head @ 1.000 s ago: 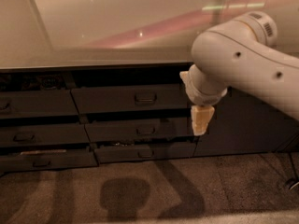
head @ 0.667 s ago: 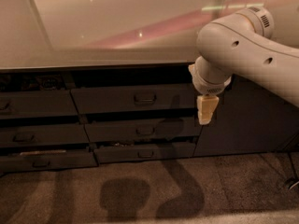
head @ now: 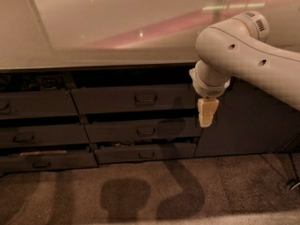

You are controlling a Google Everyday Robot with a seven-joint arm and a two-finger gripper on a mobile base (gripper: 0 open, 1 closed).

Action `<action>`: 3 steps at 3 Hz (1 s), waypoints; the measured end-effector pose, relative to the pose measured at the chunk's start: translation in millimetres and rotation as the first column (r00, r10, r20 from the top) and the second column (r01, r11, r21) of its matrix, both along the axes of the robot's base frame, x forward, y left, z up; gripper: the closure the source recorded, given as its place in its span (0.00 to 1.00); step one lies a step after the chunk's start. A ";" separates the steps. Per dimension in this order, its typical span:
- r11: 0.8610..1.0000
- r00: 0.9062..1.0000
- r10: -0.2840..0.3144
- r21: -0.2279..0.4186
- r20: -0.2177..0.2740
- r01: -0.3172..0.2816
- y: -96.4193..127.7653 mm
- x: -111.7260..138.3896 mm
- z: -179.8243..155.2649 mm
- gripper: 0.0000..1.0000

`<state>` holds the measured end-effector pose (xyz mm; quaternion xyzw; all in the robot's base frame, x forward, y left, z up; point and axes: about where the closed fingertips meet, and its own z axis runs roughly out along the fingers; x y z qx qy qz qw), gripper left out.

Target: Open top drawer

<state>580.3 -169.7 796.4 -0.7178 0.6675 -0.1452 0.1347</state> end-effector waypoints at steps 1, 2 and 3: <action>0.999 0.998 -0.034 0.008 -0.059 0.034 -27.6 14.6 -42.2 0.00; 0.999 0.998 -0.034 0.008 -0.059 0.034 -27.6 14.6 -42.2 0.00; 1.000 1.000 -0.008 0.026 0.000 0.008 -26.3 8.0 -41.4 0.00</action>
Offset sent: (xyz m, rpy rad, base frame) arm 0.0220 -0.0372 -0.0598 0.0166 0.0877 -0.0448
